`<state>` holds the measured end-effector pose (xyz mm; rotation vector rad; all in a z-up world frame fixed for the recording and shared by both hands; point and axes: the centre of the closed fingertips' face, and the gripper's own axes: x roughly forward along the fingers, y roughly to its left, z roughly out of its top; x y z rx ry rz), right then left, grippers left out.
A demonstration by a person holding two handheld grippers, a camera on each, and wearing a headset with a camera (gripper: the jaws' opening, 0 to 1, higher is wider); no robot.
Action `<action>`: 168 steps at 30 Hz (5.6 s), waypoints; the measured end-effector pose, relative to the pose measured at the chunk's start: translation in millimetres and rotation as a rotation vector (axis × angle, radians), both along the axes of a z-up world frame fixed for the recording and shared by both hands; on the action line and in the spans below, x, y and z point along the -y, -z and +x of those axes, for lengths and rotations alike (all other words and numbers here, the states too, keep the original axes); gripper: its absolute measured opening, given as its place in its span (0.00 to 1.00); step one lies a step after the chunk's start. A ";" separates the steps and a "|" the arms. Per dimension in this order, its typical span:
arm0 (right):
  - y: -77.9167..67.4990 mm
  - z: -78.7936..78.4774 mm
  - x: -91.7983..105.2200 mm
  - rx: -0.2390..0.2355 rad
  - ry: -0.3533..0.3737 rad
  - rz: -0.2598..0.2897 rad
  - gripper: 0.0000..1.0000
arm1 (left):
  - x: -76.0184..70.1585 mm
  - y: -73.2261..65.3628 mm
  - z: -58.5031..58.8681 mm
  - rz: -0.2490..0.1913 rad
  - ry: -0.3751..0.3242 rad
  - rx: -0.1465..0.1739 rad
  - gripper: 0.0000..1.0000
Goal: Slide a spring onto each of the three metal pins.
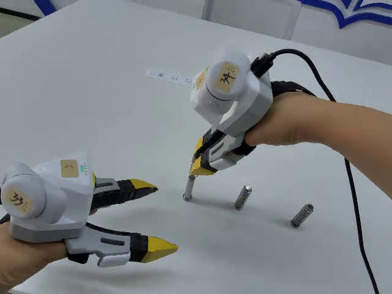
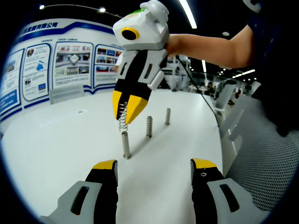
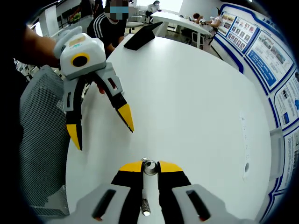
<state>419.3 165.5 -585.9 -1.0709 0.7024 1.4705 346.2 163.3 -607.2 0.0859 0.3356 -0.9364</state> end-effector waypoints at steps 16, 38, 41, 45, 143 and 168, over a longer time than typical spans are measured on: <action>1.1 -6.8 -0.9 -0.001 -0.007 -0.005 0.12 | -1.2 0.4 -1.2 0.003 0.002 -0.001 0.64; 24.4 -3.8 -1.3 -0.022 -0.013 -0.045 0.12 | -1.3 2.9 -1.9 0.007 -0.001 -0.007 0.63; 28.9 -3.8 -1.4 -0.038 -0.006 -0.047 0.12 | -1.5 3.4 -2.0 0.007 -0.001 -0.009 0.63; 34.5 -3.6 -0.4 -0.053 0.004 -0.051 0.12 | -2.3 3.9 -1.4 0.007 -0.003 -0.012 0.63; 24.1 -51.2 95.9 -0.146 0.326 0.204 0.23 | 7.3 -6.2 2.0 0.018 0.004 -0.005 0.69; 21.5 -53.0 185.8 -0.137 0.585 0.347 0.31 | 9.3 -7.1 -3.9 0.024 -0.005 -0.018 0.72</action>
